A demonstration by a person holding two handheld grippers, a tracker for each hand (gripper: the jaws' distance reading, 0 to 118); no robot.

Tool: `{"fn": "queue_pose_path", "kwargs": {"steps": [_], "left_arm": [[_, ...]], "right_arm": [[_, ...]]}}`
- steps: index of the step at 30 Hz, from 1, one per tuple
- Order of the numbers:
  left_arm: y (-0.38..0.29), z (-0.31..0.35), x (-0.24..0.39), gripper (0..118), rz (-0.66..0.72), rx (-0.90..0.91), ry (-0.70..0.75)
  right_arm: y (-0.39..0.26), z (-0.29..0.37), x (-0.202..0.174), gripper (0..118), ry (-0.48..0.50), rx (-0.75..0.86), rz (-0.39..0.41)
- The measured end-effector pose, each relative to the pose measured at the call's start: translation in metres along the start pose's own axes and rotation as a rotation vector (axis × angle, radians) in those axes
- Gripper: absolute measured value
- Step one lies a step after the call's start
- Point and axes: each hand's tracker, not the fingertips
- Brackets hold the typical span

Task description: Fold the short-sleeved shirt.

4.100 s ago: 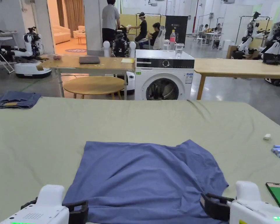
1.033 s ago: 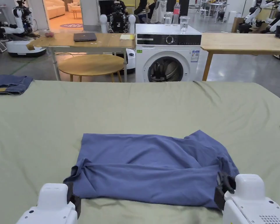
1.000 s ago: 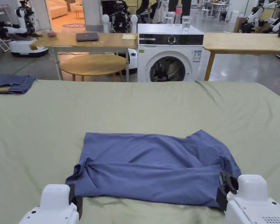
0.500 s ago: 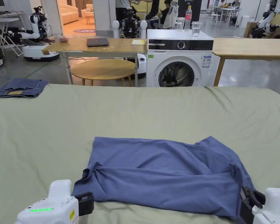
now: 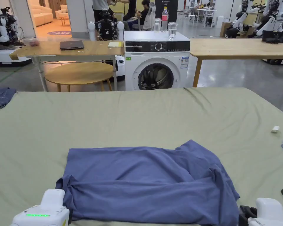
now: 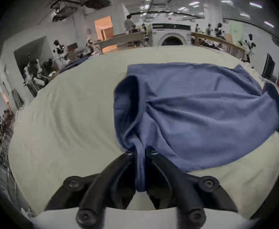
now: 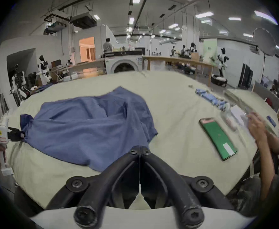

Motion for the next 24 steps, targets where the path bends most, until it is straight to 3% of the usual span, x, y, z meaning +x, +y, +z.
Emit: {"fn": "queue_pose_path", "kwargs": {"steps": [1, 2, 3, 4, 7, 8, 10, 11, 12, 17, 24], "left_arm": [[0.002, 0.002, 0.001, 3, -0.010, -0.002, 0.006], [0.003, 0.005, 0.001, 3, -0.015, 0.004, 0.004], [0.005, 0.008, -0.003, 3, -0.012, 0.012, 0.002], [0.006, 0.013, -0.004, 3, -0.008, 0.021, -0.002], [0.010, 0.015, -0.012, 3, 0.018, 0.035, -0.017], [0.010, 0.015, -0.013, 3, 0.025, 0.036, -0.024], [0.010, 0.015, -0.014, 3, 0.024, 0.035, -0.025], [0.010, 0.015, -0.016, 3, 0.022, 0.035, -0.027], [0.008, 0.016, -0.017, 3, 0.024, 0.037, -0.032], [0.006, 0.045, -0.036, 3, 0.086, 0.090, -0.052], [-0.008, 0.140, -0.049, 3, 0.074, 0.150, -0.075]], "right_arm": [[0.001, -0.006, 0.000, 26, 0.028, -0.029, -0.035], [0.000, -0.013, 0.001, 62, 0.034, -0.041, -0.069], [-0.001, -0.021, 0.002, 109, 0.071, -0.055, -0.103], [-0.004, -0.028, 0.002, 118, 0.091, -0.068, -0.108], [-0.011, -0.045, -0.004, 118, 0.065, -0.087, -0.053], [-0.013, -0.054, -0.007, 112, 0.045, -0.123, -0.015], [-0.019, -0.065, -0.009, 40, 0.066, -0.148, 0.009], [-0.018, -0.067, -0.009, 18, 0.056, -0.167, 0.017], [-0.014, -0.061, -0.011, 12, 0.065, -0.160, -0.003], [0.011, -0.011, -0.007, 11, 0.097, -0.052, -0.009], [0.031, 0.081, 0.005, 11, 0.102, 0.013, 0.061]]}}
